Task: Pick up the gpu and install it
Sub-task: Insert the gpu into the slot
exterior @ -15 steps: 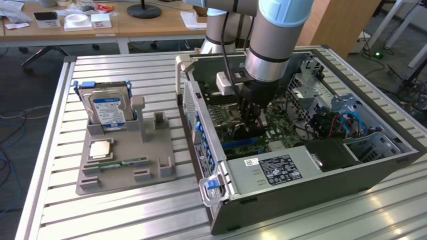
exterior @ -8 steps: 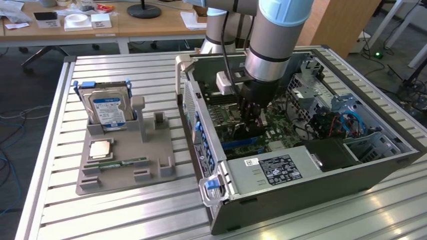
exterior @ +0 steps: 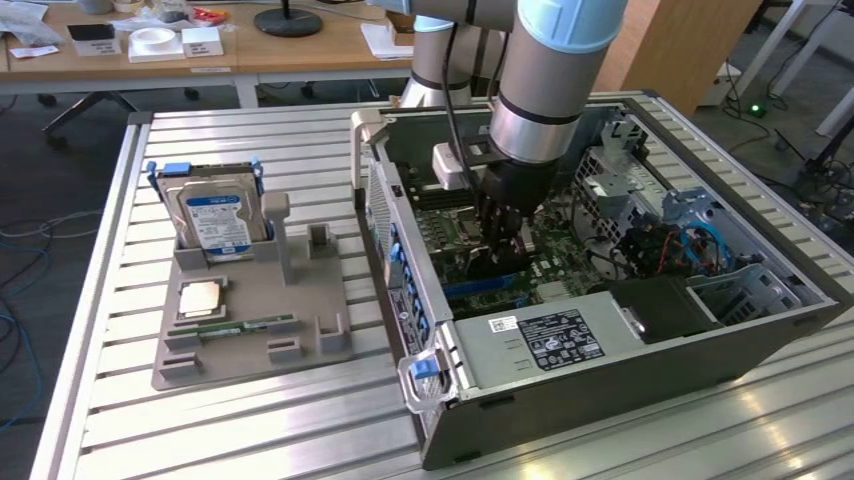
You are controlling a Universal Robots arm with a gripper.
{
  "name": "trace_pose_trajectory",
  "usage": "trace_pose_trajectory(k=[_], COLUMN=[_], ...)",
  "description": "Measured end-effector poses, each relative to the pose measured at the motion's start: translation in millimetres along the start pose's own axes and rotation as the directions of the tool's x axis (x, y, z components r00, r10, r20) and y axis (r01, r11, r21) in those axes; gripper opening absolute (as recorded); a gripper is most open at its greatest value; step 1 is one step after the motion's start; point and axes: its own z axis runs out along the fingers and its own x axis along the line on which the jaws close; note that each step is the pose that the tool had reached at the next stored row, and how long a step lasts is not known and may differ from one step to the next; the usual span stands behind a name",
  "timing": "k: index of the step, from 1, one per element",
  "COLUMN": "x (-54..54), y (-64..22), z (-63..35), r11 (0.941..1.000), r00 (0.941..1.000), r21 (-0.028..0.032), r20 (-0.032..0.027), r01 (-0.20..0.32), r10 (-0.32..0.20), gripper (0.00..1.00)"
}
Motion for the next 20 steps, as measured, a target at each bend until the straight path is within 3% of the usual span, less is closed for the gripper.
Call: trace_pose_trajectory(k=[4, 20], x=[0.8, 2.3], y=[0.0, 0.7], z=[0.0, 1.8], r11=[1.0, 0.9988], r00=[1.0, 0.9988], r21=[0.0, 0.0012], r20=[-0.0046, -0.0059], r01=[-0.001, -0.049], r10=[0.001, 0.049], gripper=[0.27, 0.27])
